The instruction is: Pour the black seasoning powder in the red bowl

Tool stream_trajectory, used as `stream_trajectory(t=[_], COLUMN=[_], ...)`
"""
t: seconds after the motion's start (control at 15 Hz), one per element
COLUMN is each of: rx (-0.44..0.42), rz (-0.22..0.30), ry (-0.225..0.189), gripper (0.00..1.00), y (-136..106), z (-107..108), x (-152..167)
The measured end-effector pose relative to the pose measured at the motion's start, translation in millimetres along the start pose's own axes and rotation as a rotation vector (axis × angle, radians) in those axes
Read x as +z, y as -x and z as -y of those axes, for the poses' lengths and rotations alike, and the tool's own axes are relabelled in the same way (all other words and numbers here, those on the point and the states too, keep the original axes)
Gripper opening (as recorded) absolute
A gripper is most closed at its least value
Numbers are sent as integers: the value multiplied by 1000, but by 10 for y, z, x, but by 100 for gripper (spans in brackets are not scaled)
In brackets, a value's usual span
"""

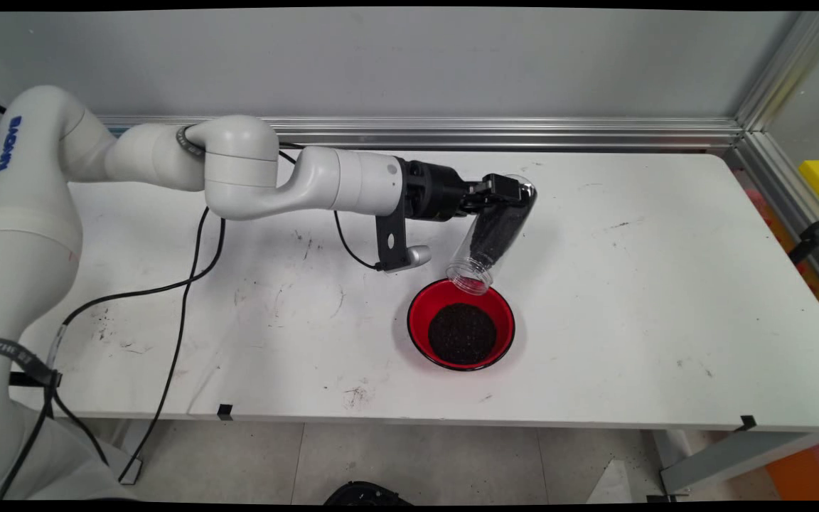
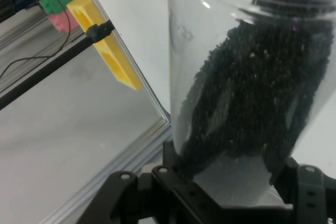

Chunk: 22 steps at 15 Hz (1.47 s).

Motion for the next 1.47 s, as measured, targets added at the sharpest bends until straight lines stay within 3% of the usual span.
stream_trajectory(t=[1.47], rx=[116], rz=[65], ry=[-25], gripper=[0], y=[-88], z=[-4], x=[-128])
